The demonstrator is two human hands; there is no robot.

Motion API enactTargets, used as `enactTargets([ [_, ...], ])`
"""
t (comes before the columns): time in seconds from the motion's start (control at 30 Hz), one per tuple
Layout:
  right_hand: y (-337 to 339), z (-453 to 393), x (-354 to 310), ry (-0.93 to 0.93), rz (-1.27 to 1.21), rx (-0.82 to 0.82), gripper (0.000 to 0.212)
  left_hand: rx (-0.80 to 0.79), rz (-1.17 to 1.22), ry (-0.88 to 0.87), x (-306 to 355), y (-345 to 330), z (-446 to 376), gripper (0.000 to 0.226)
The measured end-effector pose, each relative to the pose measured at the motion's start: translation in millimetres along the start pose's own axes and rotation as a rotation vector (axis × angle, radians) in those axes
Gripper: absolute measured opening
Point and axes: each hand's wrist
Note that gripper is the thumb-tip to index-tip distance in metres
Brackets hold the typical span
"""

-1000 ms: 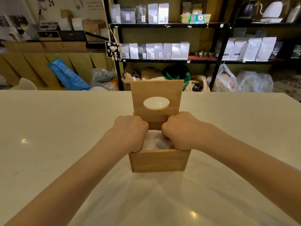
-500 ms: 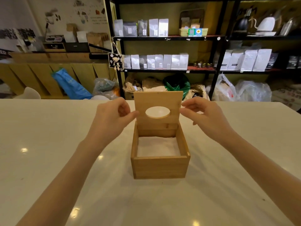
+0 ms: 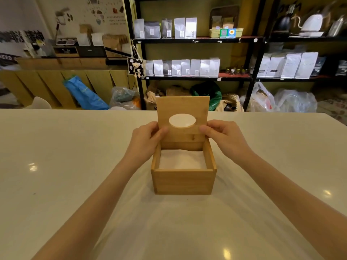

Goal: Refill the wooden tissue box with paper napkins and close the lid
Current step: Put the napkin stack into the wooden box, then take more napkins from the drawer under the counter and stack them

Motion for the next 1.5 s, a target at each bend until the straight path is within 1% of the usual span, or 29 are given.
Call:
enactTargets([
  [0.27,-6.3,-0.2,5.3,-0.022,-0.031,0.037,0.024,-0.073,0.055,0.103,7.3,2.6,-0.9,0.033],
  [0.43,-11.2,4.9,5.0,-0.030,-0.031,0.101,0.027,-0.044,0.089,0.149,13.2,4.7,4.1,0.034],
  [0.47,-10.7,6.8,4.7,-0.048,-0.039,0.089,0.029,-0.041,0.091,0.155,14.8,4.6,6.0,0.036],
  [0.53,-8.9,11.8,3.5,-0.083,-0.023,0.065,0.041,-0.044,0.107,0.176,18.9,6.1,11.2,0.046],
  [0.6,-5.8,21.3,-0.7,-0.062,0.046,0.080,0.052,0.017,0.083,0.172,23.4,10.3,19.5,0.056],
  [0.67,-2.2,36.8,-8.5,0.010,0.105,0.126,0.055,0.161,0.024,0.120,29.5,15.7,36.1,0.060],
  [0.73,0.5,57.5,-19.8,0.075,0.158,0.136,0.054,0.313,0.031,0.019,38.5,20.7,59.5,0.056],
  [0.8,0.5,82.1,-34.7,0.102,0.178,0.106,0.054,0.371,0.046,-0.080,47.3,26.2,85.1,0.050],
  [0.9,-5.6,129.3,-60.6,0.104,0.135,0.035,0.052,0.318,0.016,-0.187,52.5,33.5,127.0,0.044],
  [0.97,-11.8,165.2,-73.5,0.088,0.118,0.010,0.052,0.257,0.000,-0.233,50.6,36.8,158.6,0.046],
  [1.1,-24.6,241.6,-81.0,0.096,0.128,0.035,0.056,0.096,0.027,-0.283,41.2,45.2,230.5,0.059],
  [1.17,-30.6,276.8,-79.2,0.109,0.152,0.047,0.059,0.052,0.026,-0.311,38.1,48.4,264.4,0.059],
  [1.27,-39.8,322.8,-75.6,0.115,0.168,0.047,0.058,0.005,0.049,-0.304,37.9,49.1,308.1,0.054],
  [1.37,-47.8,362.6,-69.0,0.136,0.254,0.048,0.055,0.013,0.031,-0.338,32.4,44.5,344.6,0.046],
  [1.5,-53.9,404.1,-42.5,0.214,0.447,0.066,0.049,0.181,-0.255,-0.401,9.1,27.4,383.4,0.035],
])
Point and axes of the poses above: each hand's wrist, its own z-axis away from the middle knuckle, its own y-axis out of the back of the hand, x = y × z, and after that the axes turned 13 degrees about -z, right-handed
